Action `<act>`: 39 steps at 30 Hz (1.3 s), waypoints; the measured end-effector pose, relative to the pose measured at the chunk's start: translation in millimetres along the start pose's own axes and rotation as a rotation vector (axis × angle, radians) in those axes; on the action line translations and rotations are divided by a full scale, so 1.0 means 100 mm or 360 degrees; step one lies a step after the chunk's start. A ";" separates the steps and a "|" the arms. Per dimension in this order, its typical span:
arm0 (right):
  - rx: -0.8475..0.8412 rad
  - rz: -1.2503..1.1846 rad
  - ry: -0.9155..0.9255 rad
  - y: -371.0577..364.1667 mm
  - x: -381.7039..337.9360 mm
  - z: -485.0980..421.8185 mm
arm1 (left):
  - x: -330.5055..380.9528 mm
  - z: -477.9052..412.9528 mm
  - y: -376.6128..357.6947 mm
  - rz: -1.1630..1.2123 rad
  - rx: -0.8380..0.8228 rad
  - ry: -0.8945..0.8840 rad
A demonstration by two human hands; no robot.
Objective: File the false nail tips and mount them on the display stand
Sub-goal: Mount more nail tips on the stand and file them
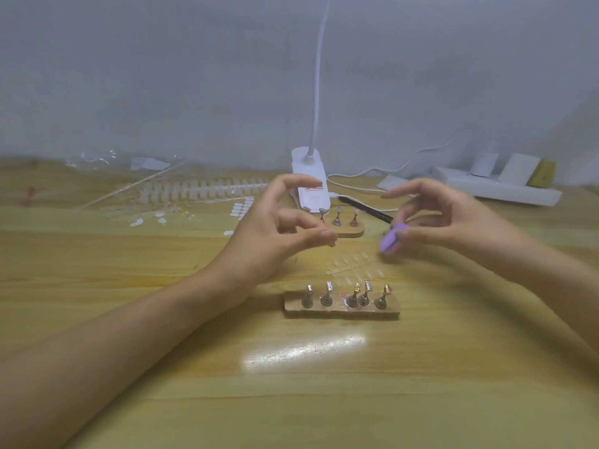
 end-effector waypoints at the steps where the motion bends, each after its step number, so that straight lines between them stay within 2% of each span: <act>1: -0.0100 0.0160 -0.0096 0.02 0.01 0.00 | 0.01 0.01 0.01 0.0030 -0.0026 0.0020; 3: -0.0081 0.0685 -0.0059 0.06 -0.06 0.01 | 0.05 0.01 0.00 0.0046 -0.0099 0.0066; 4: 0.0015 0.0860 0.0123 0.05 -0.14 0.02 | 0.08 0.00 0.00 0.0042 -0.0131 0.0085; 6: 0.0088 0.0690 0.0501 -0.09 -0.34 0.07 | 0.13 0.00 -0.02 0.0037 -0.0178 0.0094; 8: -0.0060 0.0297 0.0648 -0.29 -0.49 0.14 | 0.20 0.01 -0.03 0.0040 -0.0226 0.0097; 10: -0.0112 0.0276 0.0723 -0.48 -0.58 0.17 | 0.28 0.02 -0.01 0.0021 -0.0299 0.0102; 12: -0.0040 0.0358 0.0780 -0.63 -0.65 0.19 | 0.37 0.02 0.04 -0.0055 -0.0357 0.0107; 17: 0.0260 0.0233 0.0858 -0.70 -0.74 0.25 | 0.47 0.04 0.13 -0.0010 -0.0204 0.0166; 22: 0.0376 0.0208 0.0899 -0.73 -0.75 0.26 | 0.44 0.16 0.03 0.0165 0.0038 0.0382; 25: 0.0376 0.0328 0.0979 -0.75 -0.70 0.27 | 0.41 0.23 0.07 0.0085 0.0067 0.0282; 27: 0.0344 0.0296 0.0929 -0.76 -0.59 0.28 | 0.36 0.29 0.14 -0.0129 0.0099 0.0107; 29: 0.0291 0.0270 0.0811 -0.80 -0.45 0.30 | 0.27 0.37 0.19 -0.0442 0.0030 -0.0012; 31: 0.0254 0.0276 0.0710 -0.85 -0.32 0.31 | 0.15 0.44 0.16 -0.0596 -0.0116 -0.0008; 34: 0.0139 0.0342 0.0640 -0.96 -0.22 0.29 | 0.04 0.46 0.10 -0.0610 -0.0223 0.0021; 39: 0.0118 0.0356 0.0613 -1.05 -0.20 0.27 | 0.02 0.43 0.09 -0.0598 -0.0181 -0.0022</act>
Point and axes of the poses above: each hand's wrist, its own z-axis away from the middle knuckle, its own y-axis out of the back of the hand, x = y × z, the point moved 3 cm from there along -z, towards the middle knuckle, and after that the axes turned 11 degrees about -z, right-handed, at the moved point
